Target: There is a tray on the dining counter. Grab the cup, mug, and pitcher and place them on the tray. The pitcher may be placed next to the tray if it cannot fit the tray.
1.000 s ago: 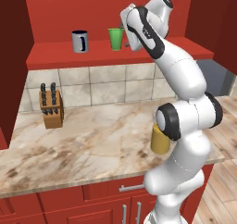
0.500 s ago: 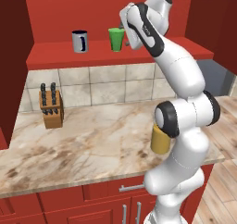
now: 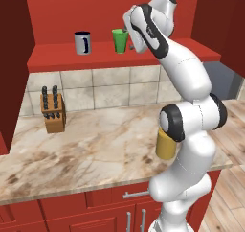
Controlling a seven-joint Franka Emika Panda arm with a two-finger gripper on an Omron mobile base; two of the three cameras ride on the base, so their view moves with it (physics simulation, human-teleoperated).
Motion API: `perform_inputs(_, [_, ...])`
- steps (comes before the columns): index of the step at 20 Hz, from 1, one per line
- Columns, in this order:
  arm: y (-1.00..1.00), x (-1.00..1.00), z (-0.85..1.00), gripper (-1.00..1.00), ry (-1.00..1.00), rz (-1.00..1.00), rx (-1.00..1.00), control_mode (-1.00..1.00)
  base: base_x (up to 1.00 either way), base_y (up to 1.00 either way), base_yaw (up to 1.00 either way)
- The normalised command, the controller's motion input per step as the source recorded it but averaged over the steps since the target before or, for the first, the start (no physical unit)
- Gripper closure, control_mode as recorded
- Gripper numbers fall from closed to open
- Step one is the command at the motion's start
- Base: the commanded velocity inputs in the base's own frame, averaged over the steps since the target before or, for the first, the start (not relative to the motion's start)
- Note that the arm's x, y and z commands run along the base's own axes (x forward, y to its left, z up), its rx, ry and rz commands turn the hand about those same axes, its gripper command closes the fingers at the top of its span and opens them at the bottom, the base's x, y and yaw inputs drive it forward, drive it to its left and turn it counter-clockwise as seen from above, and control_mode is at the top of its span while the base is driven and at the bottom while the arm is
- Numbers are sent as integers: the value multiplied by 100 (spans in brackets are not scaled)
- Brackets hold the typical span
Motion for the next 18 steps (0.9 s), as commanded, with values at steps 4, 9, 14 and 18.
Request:
perform_inputs(4, [0,0,-29,-100,0,0,-2,-100,0,0,0])
perform_inputs(9, [5,0,-32,-100,0,0,-3,-100,0,0,0])
perform_inputs(14, [9,0,-28,100,0,0,-3,-100,0,0,0])
perform_inputs(18, [1,0,-2,100,0,0,0,-100,0,0,0])
